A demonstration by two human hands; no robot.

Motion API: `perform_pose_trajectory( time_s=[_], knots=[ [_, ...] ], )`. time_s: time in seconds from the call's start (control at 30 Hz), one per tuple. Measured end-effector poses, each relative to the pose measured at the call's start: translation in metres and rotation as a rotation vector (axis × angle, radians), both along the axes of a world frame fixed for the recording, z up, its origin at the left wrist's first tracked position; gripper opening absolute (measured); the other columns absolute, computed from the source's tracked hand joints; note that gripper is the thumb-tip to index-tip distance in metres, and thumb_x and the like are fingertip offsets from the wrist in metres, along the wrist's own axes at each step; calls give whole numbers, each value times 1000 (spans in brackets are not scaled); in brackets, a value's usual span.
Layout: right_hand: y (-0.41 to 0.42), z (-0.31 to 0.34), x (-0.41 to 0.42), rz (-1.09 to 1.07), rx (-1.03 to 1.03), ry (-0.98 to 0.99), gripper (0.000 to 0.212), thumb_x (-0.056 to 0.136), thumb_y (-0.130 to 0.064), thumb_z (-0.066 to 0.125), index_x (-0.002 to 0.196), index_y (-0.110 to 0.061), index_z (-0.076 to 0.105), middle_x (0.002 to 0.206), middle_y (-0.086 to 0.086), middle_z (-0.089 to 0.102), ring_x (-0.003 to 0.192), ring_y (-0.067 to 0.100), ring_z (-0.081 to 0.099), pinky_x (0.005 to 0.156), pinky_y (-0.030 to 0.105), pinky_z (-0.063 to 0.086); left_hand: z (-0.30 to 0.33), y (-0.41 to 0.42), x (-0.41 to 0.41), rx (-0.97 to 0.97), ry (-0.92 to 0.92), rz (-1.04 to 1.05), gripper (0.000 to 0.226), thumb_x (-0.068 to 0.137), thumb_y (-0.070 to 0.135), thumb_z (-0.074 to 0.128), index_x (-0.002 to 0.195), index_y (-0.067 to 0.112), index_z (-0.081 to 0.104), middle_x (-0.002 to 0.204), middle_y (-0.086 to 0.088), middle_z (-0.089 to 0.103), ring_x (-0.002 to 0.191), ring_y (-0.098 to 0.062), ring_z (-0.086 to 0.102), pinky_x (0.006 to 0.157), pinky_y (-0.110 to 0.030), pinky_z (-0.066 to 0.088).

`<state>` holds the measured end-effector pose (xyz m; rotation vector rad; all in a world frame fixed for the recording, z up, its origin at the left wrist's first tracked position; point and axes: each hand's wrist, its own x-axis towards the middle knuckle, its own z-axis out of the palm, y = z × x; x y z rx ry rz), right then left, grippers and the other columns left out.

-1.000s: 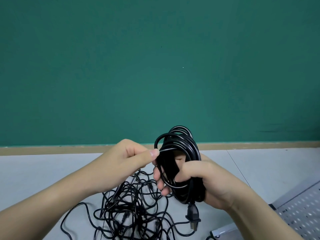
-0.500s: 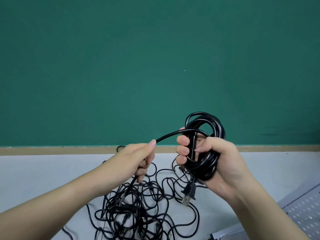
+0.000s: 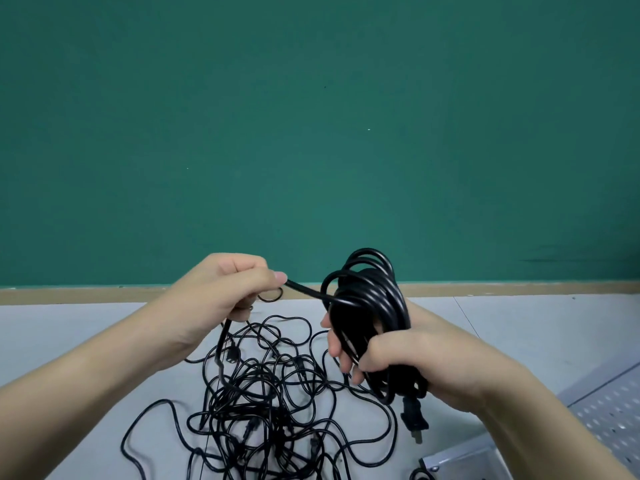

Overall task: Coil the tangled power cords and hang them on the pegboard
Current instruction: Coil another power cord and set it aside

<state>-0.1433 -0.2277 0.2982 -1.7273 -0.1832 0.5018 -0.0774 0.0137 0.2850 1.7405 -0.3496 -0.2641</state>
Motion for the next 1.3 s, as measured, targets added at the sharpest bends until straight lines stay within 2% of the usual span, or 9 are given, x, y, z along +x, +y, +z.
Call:
perform_pose_trajectory(
  time_s=[0.13, 0.33, 0.5, 0.6, 0.73, 0.87, 1.07, 1.2, 1.3],
  knots=[
    [11, -1, -2, 34, -78, -29, 35, 62, -7, 63, 97, -6, 67, 103, 27, 66, 86, 22, 63, 86, 51, 51, -1, -1, -1, 16, -38, 24, 36, 64, 52, 72, 53, 24, 53, 55, 14, 42, 56, -10, 34, 62, -31, 33],
    [16, -9, 0, 29, 151, 78, 47, 62, 1, 56, 108, 8, 58, 93, 11, 62, 83, 24, 57, 77, 41, 49, -4, -3, -2, 38, -54, 81, 42, 69, 57, 71, 59, 23, 49, 59, 8, 34, 60, -18, 27, 59, -33, 25],
    [27, -9, 2, -14, 590, 132, 51, 58, 4, 55, 108, 0, 64, 95, 16, 53, 81, 26, 55, 76, 39, 48, -13, -25, -13, -119, 187, 39, 49, 89, 62, 61, 76, 17, 45, 68, 0, 20, 59, -18, 14, 49, -25, 21],
    [29, -11, 6, -135, 519, 24, 47, 63, 4, 52, 107, -3, 67, 94, 16, 59, 81, 25, 60, 81, 42, 49, -23, -43, -20, -294, 359, 36, 41, 106, 48, 41, 95, 10, 51, 72, -6, 30, 61, -17, 13, 47, -24, 18],
    [30, -12, 9, -267, 433, -28, 46, 63, -1, 54, 107, -4, 70, 87, 10, 65, 80, 22, 61, 67, 29, 51, -28, -52, -23, -482, 513, 73, 22, 111, 33, 38, 100, 15, 46, 70, -2, 34, 52, -12, 23, 42, -22, 21],
    [30, -10, 7, -296, 328, -109, 38, 63, -7, 55, 92, -18, 77, 89, 4, 70, 81, 14, 63, 65, 23, 51, -26, -46, -24, -302, 452, 24, 33, 109, 34, 45, 88, 15, 61, 65, 2, 36, 51, -12, 24, 43, -21, 20],
    [29, -12, 7, -346, 169, -186, 28, 62, -14, 57, 87, -12, 69, 85, 7, 66, 76, 17, 58, 68, 30, 46, -24, -47, -34, 87, 175, -58, 44, 108, 39, 41, 78, 21, 67, 54, 2, 35, 45, -12, 21, 43, -23, 18],
    [32, -12, 9, -317, 232, -145, 32, 58, -8, 56, 84, -20, 73, 99, 30, 64, 67, 32, 58, 61, 42, 47, -27, -50, -43, 249, 6, -137, 44, 108, 38, 43, 74, 19, 62, 47, 11, 33, 46, -13, 24, 47, -27, 22],
    [31, -18, 11, -292, 390, -91, 34, 60, -2, 53, 91, -4, 67, 89, 21, 65, 82, 40, 62, 55, 41, 47, -24, -49, -45, 268, -11, -172, 44, 108, 38, 44, 73, 18, 61, 47, 9, 42, 47, -12, 33, 52, -28, 30]
  ],
)
